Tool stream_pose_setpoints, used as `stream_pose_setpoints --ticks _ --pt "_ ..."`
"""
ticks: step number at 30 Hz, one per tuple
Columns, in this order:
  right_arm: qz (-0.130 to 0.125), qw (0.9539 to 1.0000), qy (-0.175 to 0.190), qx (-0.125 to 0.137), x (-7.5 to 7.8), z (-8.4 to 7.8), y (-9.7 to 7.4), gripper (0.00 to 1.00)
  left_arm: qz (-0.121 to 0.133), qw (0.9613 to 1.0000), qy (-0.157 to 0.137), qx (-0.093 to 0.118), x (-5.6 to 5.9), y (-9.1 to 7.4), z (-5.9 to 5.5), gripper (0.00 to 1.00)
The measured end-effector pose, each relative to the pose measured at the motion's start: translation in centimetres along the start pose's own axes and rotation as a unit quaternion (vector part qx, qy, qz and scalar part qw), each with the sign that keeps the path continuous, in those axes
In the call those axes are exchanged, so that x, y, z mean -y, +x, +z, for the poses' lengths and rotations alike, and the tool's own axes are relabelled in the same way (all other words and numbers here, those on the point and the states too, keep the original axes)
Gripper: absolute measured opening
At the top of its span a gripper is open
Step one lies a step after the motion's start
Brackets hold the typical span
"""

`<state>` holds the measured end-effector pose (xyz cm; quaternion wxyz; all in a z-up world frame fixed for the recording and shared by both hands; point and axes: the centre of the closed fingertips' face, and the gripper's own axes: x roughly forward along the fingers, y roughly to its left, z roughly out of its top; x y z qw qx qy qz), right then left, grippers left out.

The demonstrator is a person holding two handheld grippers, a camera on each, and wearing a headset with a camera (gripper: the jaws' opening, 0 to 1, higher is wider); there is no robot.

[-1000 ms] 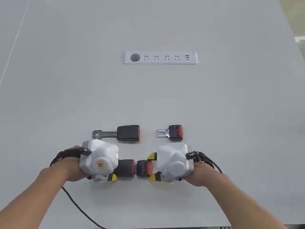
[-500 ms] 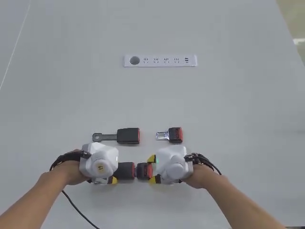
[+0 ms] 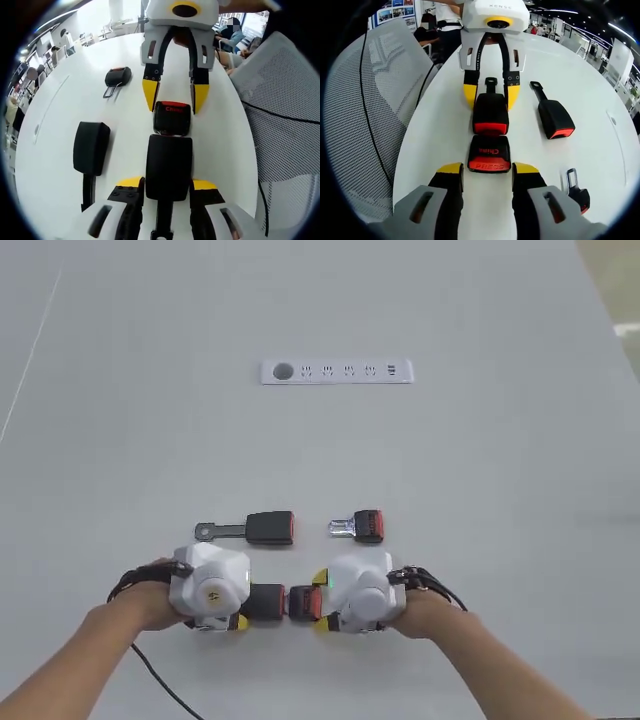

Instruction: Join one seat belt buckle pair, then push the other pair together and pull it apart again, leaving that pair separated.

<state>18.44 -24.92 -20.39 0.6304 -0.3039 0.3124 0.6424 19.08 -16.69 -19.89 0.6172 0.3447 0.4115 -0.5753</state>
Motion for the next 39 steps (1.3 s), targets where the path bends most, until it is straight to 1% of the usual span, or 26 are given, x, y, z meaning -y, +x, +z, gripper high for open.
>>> stream_pose_setpoints --ticks 2,3,5,8,10,11,14,16,18,20,22,24,25,26,28,29,30,31,33,35,37,39 --pt "-0.005 1.0 0.0 0.002 0.1 -0.1 -0.2 0.38 0.006 1.0 0.0 -0.002 -0.2 0.0 -0.2 0.4" --pt "-0.011 0.9999 0.0 0.0 0.3 -0.3 -0.4 0.38 0.008 1.0 -0.003 0.001 -0.3 0.1 -0.2 0.41" --pt "-0.021 0.9997 0.011 0.007 0.6 -0.5 -0.7 0.41 0.011 0.9999 -0.008 0.008 -0.4 -0.1 0.0 0.41" --pt "-0.028 0.9993 0.021 0.012 0.8 -0.6 -1.0 0.42 0.015 0.9997 -0.013 0.011 -0.4 -0.4 0.2 0.43" --pt "-0.033 0.9989 0.028 0.015 0.9 -0.7 -1.3 0.44 0.017 0.9995 -0.021 0.016 -0.4 -0.6 0.2 0.44" --pt "-0.036 0.9987 0.031 0.017 1.0 -0.7 -1.4 0.44 0.018 0.9995 -0.021 0.017 -0.4 -0.6 0.0 0.45" --pt "-0.045 0.9977 0.045 0.022 1.2 -0.8 -2.0 0.44 0.026 0.9988 -0.031 0.026 -0.7 -1.1 -0.1 0.47" --pt "-0.05 0.997 0.052 0.026 1.3 -1.0 -2.5 0.45 0.033 0.998 -0.041 0.036 -0.8 -1.5 0.2 0.48" --pt "-0.058 0.9963 0.057 0.028 1.6 -1.3 -3.0 0.45 0.038 0.9974 -0.045 0.04 -1.0 -1.9 0.0 0.48" --pt "-0.065 0.9954 0.063 0.032 1.9 -1.2 -3.8 0.46 0.043 0.9971 -0.049 0.041 -1.1 -2.5 0.1 0.49" --pt "-0.073 0.9946 0.065 0.034 2.3 -1.5 -4.3 0.46 0.052 0.9957 -0.059 0.048 -1.9 -2.8 -0.7 0.49" --pt "-0.08 0.994 0.066 0.036 2.4 -1.5 -5.0 0.47 0.059 0.9942 -0.069 0.056 -2.4 -3.3 -1.1 0.5" --pt "-0.083 0.9935 0.067 0.039 2.5 -1.5 -5.3 0.47 0.063 0.9938 -0.071 0.058 -2.5 -3.4 -0.9 0.5" --pt "-0.086 0.993 0.07 0.04 3.0 -1.7 -5.5 0.47 0.066 0.9934 -0.072 0.059 -2.6 -3.6 -0.9 0.5" --pt "-0.094 0.9918 0.074 0.043 3.5 -2.0 -6.1 0.47 0.074 0.9925 -0.075 0.061 -3.2 -4.0 -1.1 0.5" --pt "-0.097 0.9913 0.076 0.044 3.6 -2.1 -6.4 0.47 0.078 0.9918 -0.078 0.065 -3.2 -4.2 -0.7 0.5" --pt "-0.102 0.9907 0.078 0.046 3.9 -2.2 -6.7 0.47 0.082 0.991 -0.081 0.068 -3.5 -4.4 -0.7 0.5" --pt "-0.104 0.9903 0.079 0.046 4.1 -2.3 -7.0 0.47 0.085 0.9903 -0.084 0.071 -3.9 -4.8 -0.5 0.5" --pt "-0.11 0.9896 0.079 0.048 4.7 -2.8 -7.3 0.47 0.092 0.9893 -0.087 0.074 -4.7 -4.9 -0.7 0.5" --pt "-0.115 0.9889 0.08 0.05 4.8 -2.8 -7.9 0.47 0.097 0.9884 -0.088 0.077 -5.4 -5.3 -0.6 0.5" --pt "-0.119 0.9883 0.082 0.048 5.5 -3.1 -8.4 0.47 0.102 0.9877 -0.089 0.079 -6.2 -5.6 -0.6 0.5" --pt "-0.122 0.988 0.082 0.047 5.9 -3.3 -8.8 0.47 0.107 0.987 -0.088 0.082 -6.8 -6.1 -0.3 0.5"
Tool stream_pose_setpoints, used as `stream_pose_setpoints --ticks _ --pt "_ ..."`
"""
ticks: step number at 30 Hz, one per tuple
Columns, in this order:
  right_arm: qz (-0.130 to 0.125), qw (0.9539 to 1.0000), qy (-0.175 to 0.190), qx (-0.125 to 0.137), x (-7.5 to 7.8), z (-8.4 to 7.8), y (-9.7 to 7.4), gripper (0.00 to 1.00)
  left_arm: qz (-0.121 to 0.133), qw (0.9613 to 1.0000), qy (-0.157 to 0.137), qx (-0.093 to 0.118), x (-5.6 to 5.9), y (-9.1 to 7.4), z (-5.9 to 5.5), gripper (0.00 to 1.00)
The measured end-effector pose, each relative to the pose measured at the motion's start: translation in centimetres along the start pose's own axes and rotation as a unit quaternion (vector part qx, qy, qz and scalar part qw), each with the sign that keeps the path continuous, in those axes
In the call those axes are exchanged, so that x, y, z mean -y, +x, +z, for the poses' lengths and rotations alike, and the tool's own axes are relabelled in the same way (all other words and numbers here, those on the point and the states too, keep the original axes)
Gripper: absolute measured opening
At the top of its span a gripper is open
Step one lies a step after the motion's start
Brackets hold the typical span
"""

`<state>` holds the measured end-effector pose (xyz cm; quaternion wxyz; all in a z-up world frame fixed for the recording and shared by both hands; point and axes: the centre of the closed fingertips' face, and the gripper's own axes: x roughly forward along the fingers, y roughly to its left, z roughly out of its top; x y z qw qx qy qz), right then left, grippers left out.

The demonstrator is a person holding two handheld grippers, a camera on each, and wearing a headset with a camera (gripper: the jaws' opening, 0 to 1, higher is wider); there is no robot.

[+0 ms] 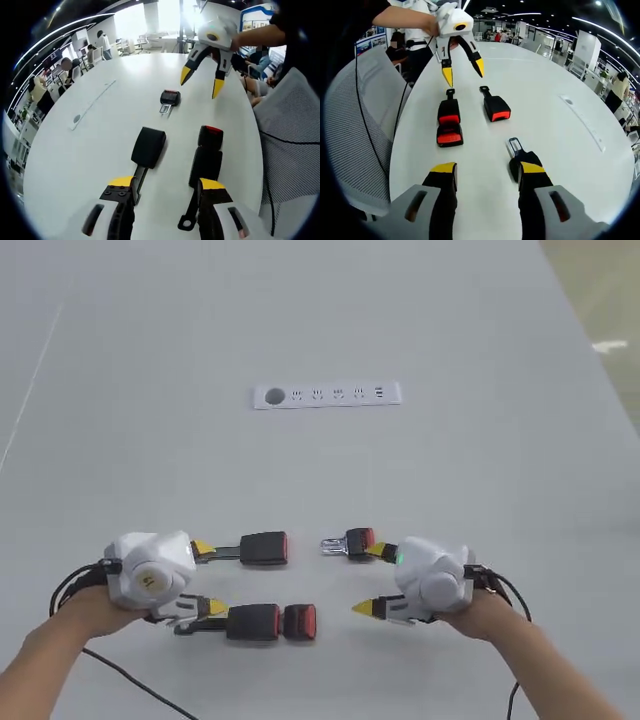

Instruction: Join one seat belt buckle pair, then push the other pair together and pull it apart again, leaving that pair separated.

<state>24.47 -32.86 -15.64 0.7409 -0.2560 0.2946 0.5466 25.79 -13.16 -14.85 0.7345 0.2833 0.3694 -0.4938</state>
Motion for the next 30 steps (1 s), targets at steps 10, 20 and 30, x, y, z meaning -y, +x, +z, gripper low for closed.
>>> stream_pose_setpoints --ticks 10,20,30 --pt "-0.007 0.9999 -0.005 -0.007 1.7 -0.1 -0.8 0.47 0.004 0.9999 0.009 0.004 -1.6 0.1 1.4 0.5" --pt "0.002 0.9995 -0.023 -0.022 3.8 -1.1 -0.7 0.47 -0.006 0.9996 0.027 -0.006 -2.4 0.7 2.7 0.5" --pt "0.032 0.9971 -0.051 -0.047 4.8 -1.9 -0.4 0.45 -0.035 0.9974 0.054 -0.034 -3.3 3.0 2.1 0.49"
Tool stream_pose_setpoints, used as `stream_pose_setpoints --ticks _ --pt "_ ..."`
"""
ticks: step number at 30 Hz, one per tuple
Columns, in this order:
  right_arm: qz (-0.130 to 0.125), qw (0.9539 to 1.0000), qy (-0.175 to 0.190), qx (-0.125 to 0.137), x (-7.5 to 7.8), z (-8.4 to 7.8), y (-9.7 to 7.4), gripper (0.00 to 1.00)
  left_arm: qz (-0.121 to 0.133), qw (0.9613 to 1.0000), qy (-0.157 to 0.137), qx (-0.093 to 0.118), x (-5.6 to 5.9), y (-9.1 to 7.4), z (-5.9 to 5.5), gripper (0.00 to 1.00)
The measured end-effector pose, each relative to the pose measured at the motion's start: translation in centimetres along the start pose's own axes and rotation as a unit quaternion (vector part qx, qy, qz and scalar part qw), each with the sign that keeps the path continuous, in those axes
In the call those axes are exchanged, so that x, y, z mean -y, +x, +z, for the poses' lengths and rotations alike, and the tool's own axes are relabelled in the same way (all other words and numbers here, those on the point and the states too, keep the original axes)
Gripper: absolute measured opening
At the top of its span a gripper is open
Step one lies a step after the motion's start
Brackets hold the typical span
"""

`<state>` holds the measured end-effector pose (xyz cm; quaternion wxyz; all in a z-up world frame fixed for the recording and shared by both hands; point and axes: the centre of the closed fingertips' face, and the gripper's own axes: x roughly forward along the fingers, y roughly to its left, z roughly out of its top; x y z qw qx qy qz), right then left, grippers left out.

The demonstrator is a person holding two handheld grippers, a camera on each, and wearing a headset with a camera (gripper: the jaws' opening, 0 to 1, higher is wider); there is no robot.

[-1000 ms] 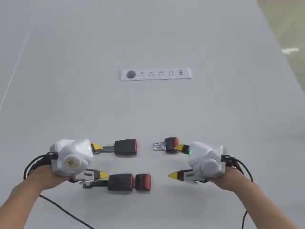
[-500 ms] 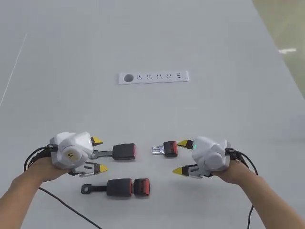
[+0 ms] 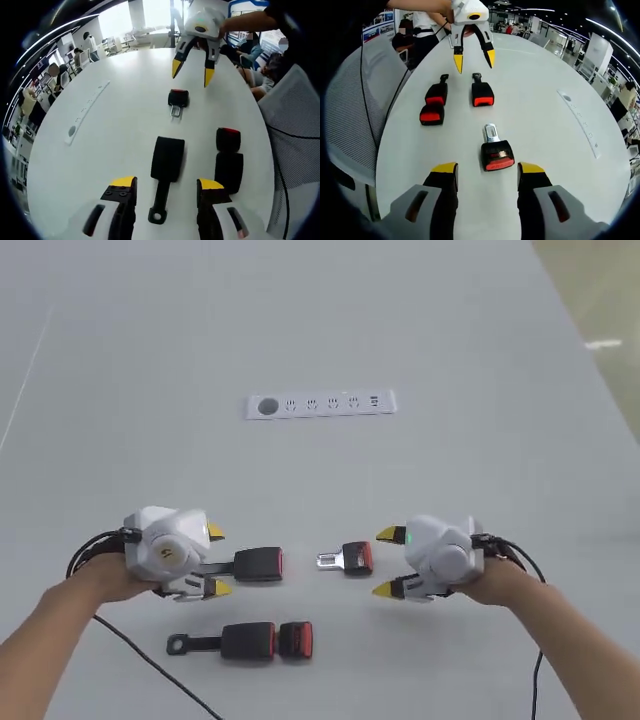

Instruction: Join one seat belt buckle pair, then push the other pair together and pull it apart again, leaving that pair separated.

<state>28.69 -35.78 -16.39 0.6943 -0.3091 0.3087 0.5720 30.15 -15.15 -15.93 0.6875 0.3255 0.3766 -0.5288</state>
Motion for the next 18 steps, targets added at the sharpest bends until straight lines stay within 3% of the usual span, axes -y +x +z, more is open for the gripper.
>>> stream_pose_setpoints --ticks 8,18 --pt "0.036 0.999 -0.022 -0.014 0.6 -0.6 1.6 0.43 -0.03 0.999 0.022 -0.022 -0.2 1.6 0.3 0.47" --pt "0.056 0.9973 -0.039 -0.027 1.3 -0.9 2.9 0.4 -0.052 0.9966 0.041 -0.049 -0.1 3.3 0.7 0.45"
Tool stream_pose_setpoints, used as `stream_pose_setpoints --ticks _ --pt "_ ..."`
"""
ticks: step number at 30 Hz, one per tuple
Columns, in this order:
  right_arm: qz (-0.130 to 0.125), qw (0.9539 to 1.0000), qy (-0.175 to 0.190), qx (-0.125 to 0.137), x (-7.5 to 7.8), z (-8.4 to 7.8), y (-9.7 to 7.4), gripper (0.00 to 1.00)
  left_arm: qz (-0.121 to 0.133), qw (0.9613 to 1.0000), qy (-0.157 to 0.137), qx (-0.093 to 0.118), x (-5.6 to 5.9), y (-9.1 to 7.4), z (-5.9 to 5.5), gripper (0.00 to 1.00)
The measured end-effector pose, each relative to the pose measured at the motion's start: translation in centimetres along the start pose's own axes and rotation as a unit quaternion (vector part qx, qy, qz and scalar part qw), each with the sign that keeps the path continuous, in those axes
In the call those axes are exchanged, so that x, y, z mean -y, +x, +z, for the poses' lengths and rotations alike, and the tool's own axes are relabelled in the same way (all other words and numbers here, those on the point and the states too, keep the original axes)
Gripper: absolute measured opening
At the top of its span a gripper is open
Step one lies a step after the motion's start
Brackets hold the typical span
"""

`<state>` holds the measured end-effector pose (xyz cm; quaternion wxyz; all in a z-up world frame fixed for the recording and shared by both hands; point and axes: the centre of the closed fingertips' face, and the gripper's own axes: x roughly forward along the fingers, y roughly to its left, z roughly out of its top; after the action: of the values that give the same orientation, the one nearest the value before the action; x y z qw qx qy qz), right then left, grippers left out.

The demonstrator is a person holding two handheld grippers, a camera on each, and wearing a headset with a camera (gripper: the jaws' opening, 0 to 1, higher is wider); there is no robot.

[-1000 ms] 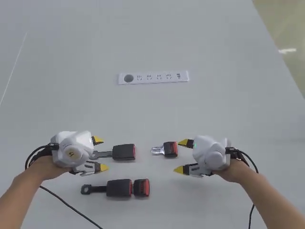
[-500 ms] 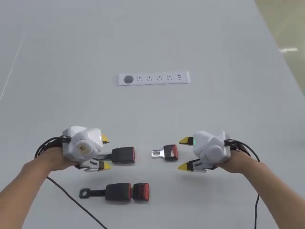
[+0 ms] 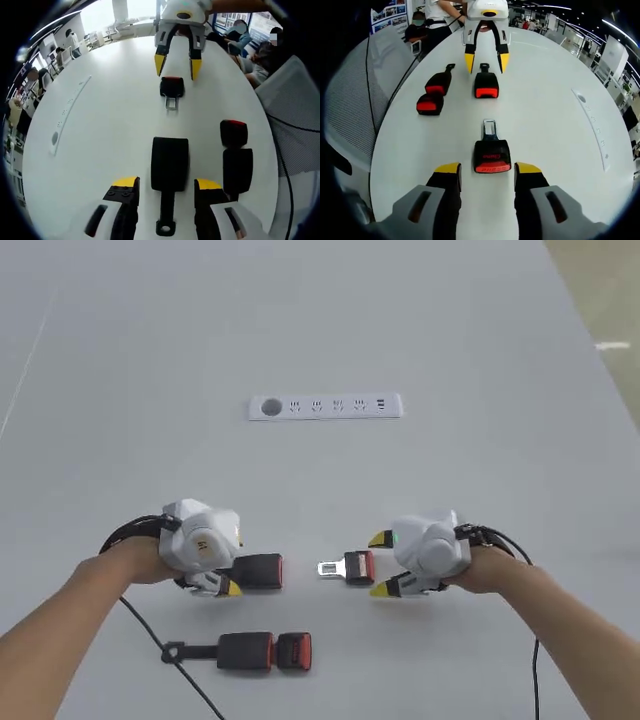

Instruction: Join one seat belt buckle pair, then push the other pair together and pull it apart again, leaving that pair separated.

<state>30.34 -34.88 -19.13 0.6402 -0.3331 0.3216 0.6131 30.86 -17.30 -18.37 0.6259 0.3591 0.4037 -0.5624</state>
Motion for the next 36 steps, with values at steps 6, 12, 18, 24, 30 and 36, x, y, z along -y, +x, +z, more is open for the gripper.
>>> stream_pose_setpoints --ticks 6,12,18,24,30,36 --pt "0.014 0.9999 0.0 -0.003 0.3 0.1 0.7 0.39 -0.014 0.9997 0.012 -0.014 0.1 0.4 0.1 0.42" --pt "0.023 0.9997 0.0 -0.008 0.1 0.0 1.3 0.35 -0.025 0.9993 0.014 -0.024 0.5 1.2 -0.4 0.39" --pt "0.022 0.9997 -0.002 -0.008 0.4 0.1 1.3 0.31 -0.03 0.999 0.017 -0.028 0.5 1.8 -1.0 0.34" --pt "0.023 0.9997 -0.004 -0.007 0.4 0.0 1.2 0.31 -0.032 0.9989 0.019 -0.027 0.4 1.9 -0.9 0.33" --pt "0.024 0.9997 -0.009 -0.006 0.3 0.1 1.2 0.3 -0.035 0.999 0.01 -0.026 0.5 1.8 -0.7 0.32" --pt "0.026 0.9996 -0.013 -0.007 0.0 0.6 1.4 0.3 -0.035 0.9988 0.015 -0.03 0.6 1.9 -0.6 0.32"
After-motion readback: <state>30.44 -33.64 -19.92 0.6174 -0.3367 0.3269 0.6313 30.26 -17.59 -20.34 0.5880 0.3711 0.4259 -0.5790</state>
